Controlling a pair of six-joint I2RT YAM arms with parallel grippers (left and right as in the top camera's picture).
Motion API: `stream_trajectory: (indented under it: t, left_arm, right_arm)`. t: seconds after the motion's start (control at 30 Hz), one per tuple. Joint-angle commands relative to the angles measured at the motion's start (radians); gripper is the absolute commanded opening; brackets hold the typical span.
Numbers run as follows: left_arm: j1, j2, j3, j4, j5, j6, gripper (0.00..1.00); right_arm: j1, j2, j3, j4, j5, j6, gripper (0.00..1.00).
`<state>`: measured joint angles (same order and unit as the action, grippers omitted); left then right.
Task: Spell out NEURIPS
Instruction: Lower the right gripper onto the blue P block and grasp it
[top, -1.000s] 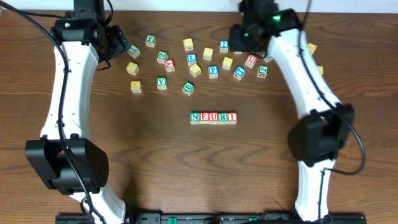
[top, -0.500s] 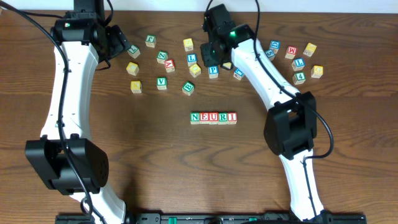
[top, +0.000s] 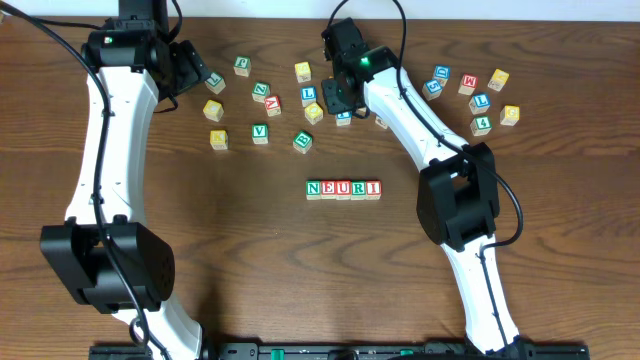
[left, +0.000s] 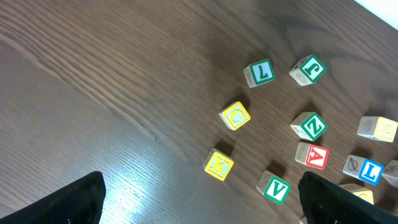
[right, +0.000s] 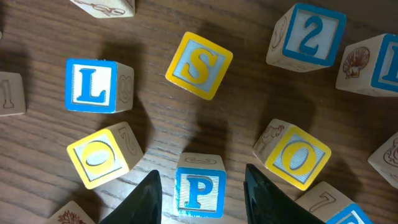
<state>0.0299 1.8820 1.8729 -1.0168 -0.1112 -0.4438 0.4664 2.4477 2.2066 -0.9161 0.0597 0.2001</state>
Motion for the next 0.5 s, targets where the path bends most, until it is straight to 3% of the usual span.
stream_trajectory:
  t: [0.0, 0.47]
  left_arm:
    - [0.002, 0.009, -0.004, -0.003, -0.013, 0.006, 0.98]
    - [0.002, 0.009, -0.004, -0.003, -0.013, 0.006, 0.98]
  right_arm:
    - [0.006, 0.016, 0.018, 0.009, 0.017, 0.004, 0.38]
    - [0.006, 0.044, 0.017, 0.014, 0.009, 0.013, 0.38]
